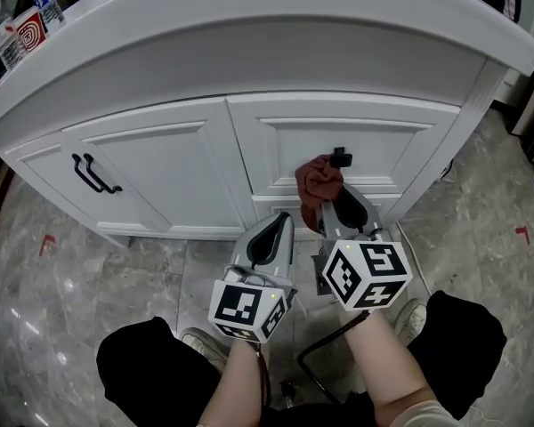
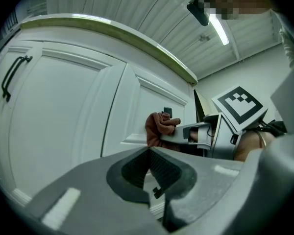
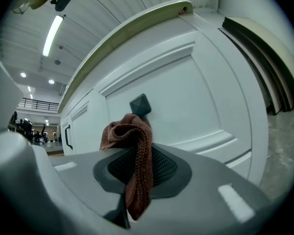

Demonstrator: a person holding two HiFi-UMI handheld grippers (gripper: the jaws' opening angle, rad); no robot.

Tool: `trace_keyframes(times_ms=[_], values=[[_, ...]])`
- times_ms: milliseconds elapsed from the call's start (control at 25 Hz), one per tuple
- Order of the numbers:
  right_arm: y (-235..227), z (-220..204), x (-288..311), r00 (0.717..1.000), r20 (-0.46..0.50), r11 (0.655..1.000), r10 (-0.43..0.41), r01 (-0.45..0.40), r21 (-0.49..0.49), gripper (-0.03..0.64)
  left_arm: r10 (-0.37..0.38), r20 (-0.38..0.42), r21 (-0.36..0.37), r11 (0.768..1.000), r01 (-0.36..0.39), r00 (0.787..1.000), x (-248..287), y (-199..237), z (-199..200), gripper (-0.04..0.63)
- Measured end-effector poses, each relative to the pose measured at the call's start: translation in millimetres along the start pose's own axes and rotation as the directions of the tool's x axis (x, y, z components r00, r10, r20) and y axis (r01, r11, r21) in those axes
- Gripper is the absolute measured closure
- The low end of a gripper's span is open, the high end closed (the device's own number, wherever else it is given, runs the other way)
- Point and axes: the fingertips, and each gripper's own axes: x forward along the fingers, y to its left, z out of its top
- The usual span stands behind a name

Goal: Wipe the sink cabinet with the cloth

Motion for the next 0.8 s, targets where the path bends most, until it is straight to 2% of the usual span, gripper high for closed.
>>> trace_keyframes(times_ms=[520, 800], values=[[-91, 26, -44, 0.985, 0.038, 0.985, -0.168, 0.166, 0.037, 0.526, -0.093, -0.011, 0.003, 0.996, 0.093, 0.996, 34, -53, -7, 0.595], [-111, 27, -58, 0.978, 0.038, 0.979, -0.204, 0.203, 0.015, 0.526, -0.119, -0.021, -0.002, 0.993, 0.119, 0.993, 45, -68, -15, 0.595]])
